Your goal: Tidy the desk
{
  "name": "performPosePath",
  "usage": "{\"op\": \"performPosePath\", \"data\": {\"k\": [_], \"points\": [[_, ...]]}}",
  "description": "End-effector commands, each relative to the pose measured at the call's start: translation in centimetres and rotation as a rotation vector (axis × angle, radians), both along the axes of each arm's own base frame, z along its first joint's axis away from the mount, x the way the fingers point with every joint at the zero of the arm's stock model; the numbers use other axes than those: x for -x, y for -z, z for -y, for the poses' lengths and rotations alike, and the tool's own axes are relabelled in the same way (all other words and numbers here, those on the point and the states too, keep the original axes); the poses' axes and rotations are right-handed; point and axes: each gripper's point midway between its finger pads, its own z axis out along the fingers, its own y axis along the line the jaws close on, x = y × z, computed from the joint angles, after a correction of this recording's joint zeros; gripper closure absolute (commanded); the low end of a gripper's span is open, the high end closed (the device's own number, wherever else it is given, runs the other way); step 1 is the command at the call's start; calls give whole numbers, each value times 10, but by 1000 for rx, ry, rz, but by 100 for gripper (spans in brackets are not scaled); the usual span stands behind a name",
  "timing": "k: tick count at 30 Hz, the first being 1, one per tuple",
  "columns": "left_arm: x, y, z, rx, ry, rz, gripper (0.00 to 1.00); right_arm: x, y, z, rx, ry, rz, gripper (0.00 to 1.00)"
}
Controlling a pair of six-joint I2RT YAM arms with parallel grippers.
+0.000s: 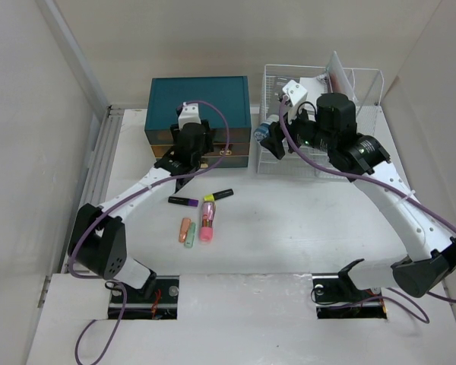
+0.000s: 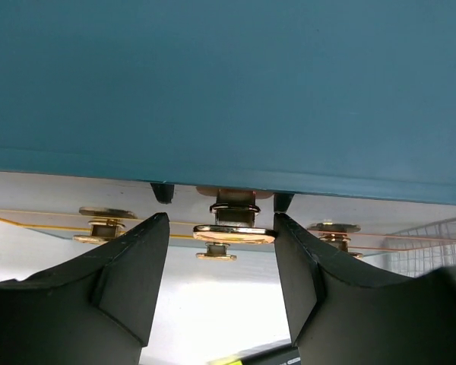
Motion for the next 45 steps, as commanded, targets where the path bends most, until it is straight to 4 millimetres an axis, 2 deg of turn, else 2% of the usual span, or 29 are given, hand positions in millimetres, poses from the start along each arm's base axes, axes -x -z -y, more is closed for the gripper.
{"op": "performPosePath", "data": {"k": [1, 2, 4, 5, 7, 8, 11, 12, 13, 14, 16, 17, 18, 19, 20, 21, 25, 26, 27, 28, 31, 32, 33, 34, 36, 37, 41, 43, 45], "points": [[-17, -28, -12, 19, -61, 78, 47, 0, -33, -4, -76, -14, 95, 100], [-19, -34, -11, 28, -61, 93, 47, 0, -33, -4, -76, -14, 95, 100], [-21, -30, -14, 23, -70, 86, 47, 0, -33, -4, -76, -14, 95, 100], [-23, -25, -13, 18, -70, 77, 48, 0, -33, -4, -76, -14, 95, 100], [-25, -30, -17, 23, -79, 86, 53, 0, -33, -4, -76, -14, 95, 100], [-26, -26, -16, 18, -79, 78, 67, 0, -33, -4, -76, -14, 95, 100], [-26, -26, -14, 22, -69, 76, 87, -2, -29, -3, -69, -4, 89, 100], [-26, -26, -14, 22, -69, 76, 97, -4, -26, -4, -65, -3, 81, 100], [-24, -25, -15, 29, -72, 75, 100, -4, -26, -4, -64, -3, 81, 100], [-22, -18, -15, 25, -63, 61, 100, -4, -26, -4, -64, -3, 81, 100], [-14, -24, -14, 44, -58, 74, 100, -6, -22, -5, -60, -3, 73, 100], [-9, -19, -11, 51, -52, 65, 100, -6, -26, -5, -64, -3, 81, 100], [-6, -19, -13, 51, -52, 65, 100, -9, -22, -7, -59, -3, 72, 100], [-3, -24, -14, 66, -55, 76, 100, -9, -28, -6, -66, -3, 84, 100], [1, -24, -11, 67, -44, 77, 100, -10, -22, -7, -56, -3, 67, 100], [6, -17, -15, 61, -57, 55, 100, -13, -23, -9, -57, -3, 68, 100], [22, -25, -14, 90, -46, 64, 100, -25, -24, -17, -54, -1, 47, 100], [28, -26, -18, 90, -46, 64, 100, -27, -31, -20, -61, -11, 52, 100], [32, -31, -15, 103, -39, 69, 100, -36, -19, -25, -43, -11, 21, 100], [38, -21, -17, 93, -31, 46, 100, -38, -20, -31, -49, -34, 17, 100], [48, -23, -17, 117, -19, 50, 100, -52, -7, -47, -44, -65, -33, 100], [50, -16, -15, 113, -7, 34, 100, -56, -7, -51, -47, -76, -37, 100], [52, -18, -16, 115, -7, 37, 100, -59, -12, -55, -56, -86, -26, 100], [55, -21, -10, 134, 13, 40, 100, -66, -1, -59, -42, -85, -52, 100], [57, -15, -10, 127, 22, 21, 100, -70, -4, -67, -40, -94, -56, 100], [59, -15, -5, 128, 34, 20, 100, -75, 7, -72, -30, -103, -83, 100], [65, -10, 3, 128, 60, -2, 100, -76, 15, -87, -22, -132, -102, 100], [69, 0, 0, 119, 54, -33, 100, -70, 16, -95, -18, -145, -101, 100], [74, 4, 7, 126, 80, -58, 100, -70, 21, -99, -7, -140, -105, 100]]}}
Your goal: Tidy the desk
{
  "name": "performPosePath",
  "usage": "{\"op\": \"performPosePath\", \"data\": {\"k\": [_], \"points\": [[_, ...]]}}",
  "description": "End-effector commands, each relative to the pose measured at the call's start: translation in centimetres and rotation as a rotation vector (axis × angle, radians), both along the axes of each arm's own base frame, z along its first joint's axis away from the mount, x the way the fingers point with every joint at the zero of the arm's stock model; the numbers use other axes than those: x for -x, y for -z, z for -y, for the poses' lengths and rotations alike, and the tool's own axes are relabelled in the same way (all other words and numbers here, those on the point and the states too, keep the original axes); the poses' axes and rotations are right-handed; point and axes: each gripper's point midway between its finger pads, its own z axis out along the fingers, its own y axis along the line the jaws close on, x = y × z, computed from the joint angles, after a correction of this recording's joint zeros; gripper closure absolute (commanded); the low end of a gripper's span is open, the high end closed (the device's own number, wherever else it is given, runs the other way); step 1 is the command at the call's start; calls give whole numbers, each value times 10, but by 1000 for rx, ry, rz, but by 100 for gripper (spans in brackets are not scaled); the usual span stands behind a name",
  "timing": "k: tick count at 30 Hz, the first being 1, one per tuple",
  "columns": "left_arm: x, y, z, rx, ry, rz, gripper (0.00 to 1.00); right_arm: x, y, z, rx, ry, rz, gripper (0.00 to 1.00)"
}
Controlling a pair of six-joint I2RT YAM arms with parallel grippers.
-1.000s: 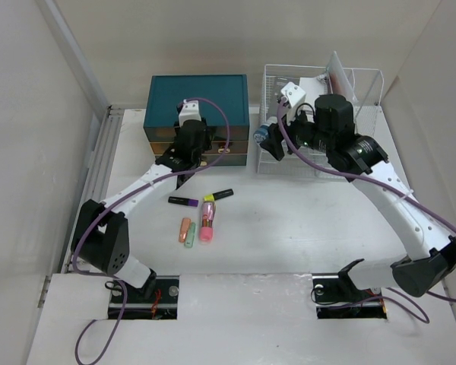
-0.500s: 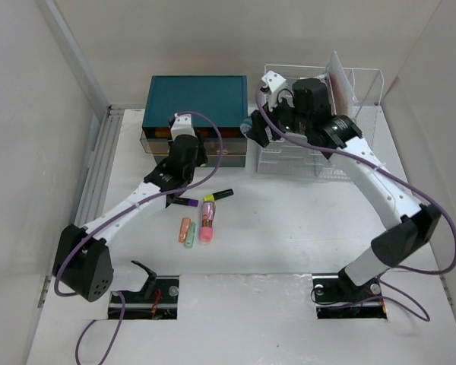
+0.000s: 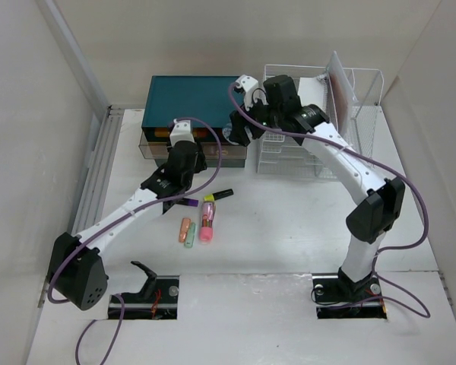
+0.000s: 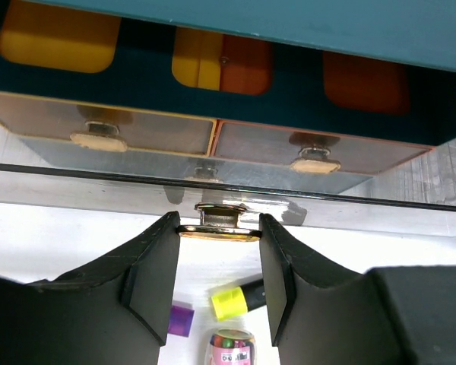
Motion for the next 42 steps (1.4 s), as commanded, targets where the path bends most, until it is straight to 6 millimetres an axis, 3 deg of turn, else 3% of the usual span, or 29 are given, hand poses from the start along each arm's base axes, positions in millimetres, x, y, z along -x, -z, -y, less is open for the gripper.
{"op": "performPosePath", "data": {"k": [1, 8, 18, 24, 30, 33, 40, 42], "points": [[15, 0, 7, 58, 26, -22, 100, 14, -45, -25, -72, -50, 92, 100], [28, 6, 7, 52, 46, -31, 100, 28, -37, -42, -92, 58, 56, 100], [32, -2, 14, 89, 56, -17, 100, -8, -42, -34, -183, 350, 42, 100], [35, 1, 12, 84, 55, -24, 100, -21, -21, -33, -159, 475, -14, 100], [35, 1, 12, 84, 55, -24, 100, -8, 7, -42, -121, 545, -59, 100], [34, -1, 12, 89, 56, -17, 100, -1, 5, -48, -132, 542, -60, 100], [34, -1, 12, 89, 56, -16, 100, 5, 11, -39, -121, 568, -69, 100], [35, -1, 14, 93, 64, -19, 100, 5, 19, -39, -101, 570, -79, 91]]}}
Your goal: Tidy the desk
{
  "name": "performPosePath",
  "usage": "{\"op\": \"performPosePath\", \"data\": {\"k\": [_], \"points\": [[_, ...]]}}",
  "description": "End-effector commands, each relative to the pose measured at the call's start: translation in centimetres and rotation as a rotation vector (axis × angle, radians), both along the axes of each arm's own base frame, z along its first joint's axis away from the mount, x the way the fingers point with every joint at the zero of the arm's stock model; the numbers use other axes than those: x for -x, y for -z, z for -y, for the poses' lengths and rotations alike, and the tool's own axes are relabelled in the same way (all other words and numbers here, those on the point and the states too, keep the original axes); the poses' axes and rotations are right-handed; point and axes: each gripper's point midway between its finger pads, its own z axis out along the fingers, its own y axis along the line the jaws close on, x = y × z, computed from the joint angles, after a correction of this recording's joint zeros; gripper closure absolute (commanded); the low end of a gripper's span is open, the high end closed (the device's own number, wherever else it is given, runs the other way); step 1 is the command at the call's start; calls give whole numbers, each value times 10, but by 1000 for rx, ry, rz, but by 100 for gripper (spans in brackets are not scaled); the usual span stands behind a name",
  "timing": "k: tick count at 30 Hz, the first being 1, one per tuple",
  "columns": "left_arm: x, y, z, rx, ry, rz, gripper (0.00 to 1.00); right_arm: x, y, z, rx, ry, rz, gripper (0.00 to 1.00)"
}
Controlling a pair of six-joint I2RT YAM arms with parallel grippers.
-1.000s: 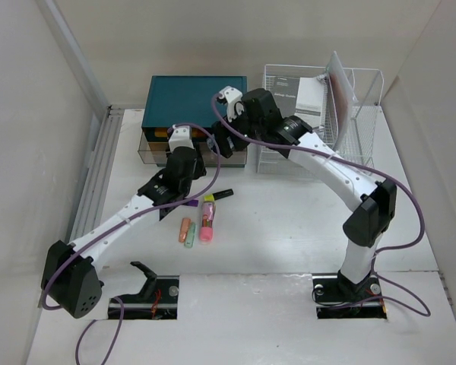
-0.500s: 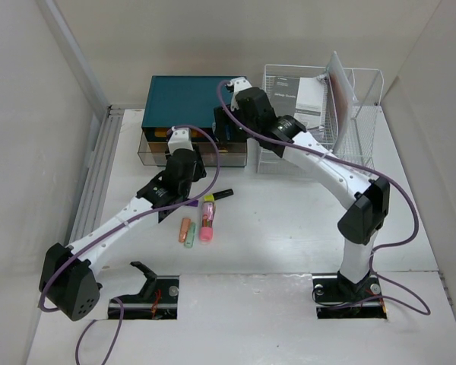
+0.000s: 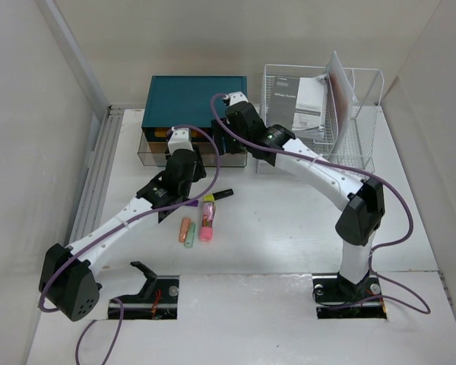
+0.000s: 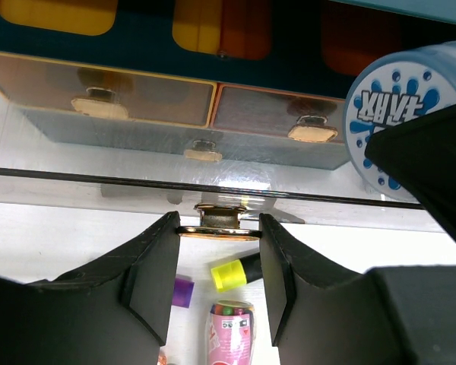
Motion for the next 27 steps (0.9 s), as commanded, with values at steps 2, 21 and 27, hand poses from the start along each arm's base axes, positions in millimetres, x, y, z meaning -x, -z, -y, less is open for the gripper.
{"op": "performPosePath", "data": {"k": [2, 21, 27], "points": [[6, -3, 16, 78, 48, -3, 100, -5, -29, -3, -72, 30, 62, 78], [1, 2, 19, 66, 47, -19, 100, 9, -64, -6, -97, -71, 130, 18], [-1, 1, 21, 66, 47, -19, 100, 13, -69, -7, -110, -87, 130, 11]]}}
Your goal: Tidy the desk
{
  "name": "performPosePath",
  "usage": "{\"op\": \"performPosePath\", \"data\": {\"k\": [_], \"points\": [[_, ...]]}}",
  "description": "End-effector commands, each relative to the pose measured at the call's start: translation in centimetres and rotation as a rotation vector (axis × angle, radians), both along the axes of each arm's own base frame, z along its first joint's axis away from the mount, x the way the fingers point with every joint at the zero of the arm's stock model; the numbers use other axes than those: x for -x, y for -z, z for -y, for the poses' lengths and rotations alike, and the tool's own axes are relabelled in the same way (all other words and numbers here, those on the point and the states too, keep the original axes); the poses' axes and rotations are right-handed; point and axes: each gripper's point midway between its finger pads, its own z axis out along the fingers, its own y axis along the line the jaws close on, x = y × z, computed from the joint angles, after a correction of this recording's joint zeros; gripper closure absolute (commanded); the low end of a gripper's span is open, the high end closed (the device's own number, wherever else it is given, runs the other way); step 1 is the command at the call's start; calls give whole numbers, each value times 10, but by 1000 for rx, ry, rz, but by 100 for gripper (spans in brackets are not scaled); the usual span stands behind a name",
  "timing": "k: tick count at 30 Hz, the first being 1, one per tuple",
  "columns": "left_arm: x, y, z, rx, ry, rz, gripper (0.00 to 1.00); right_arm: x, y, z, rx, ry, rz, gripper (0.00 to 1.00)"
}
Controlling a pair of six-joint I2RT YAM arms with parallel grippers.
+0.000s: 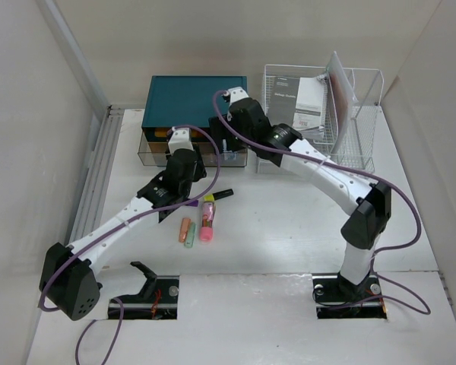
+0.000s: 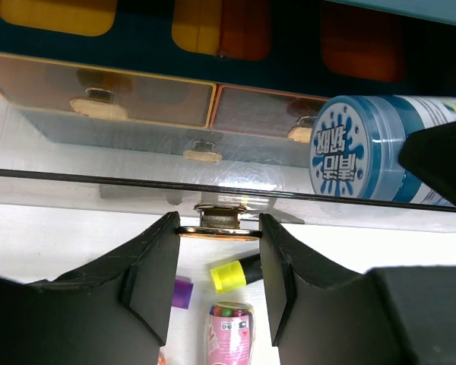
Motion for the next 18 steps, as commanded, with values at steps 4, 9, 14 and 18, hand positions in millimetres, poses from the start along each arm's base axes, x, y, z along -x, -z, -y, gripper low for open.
{"op": "performPosePath", "data": {"k": [4, 9, 14, 18], "points": [[0, 3, 20, 62, 49, -25, 100, 11, -66, -1, -117, -37, 121, 11], [-9, -2, 27, 69, 49, -15, 100, 10, -115, 26, -154, 48, 256, 12], [-30, -1, 27, 73, 35, -16, 100, 15, -162, 70, -188, 163, 403, 17], [-49, -3, 30, 57, 25, -9, 100, 25, -172, 89, -184, 182, 456, 18]]}}
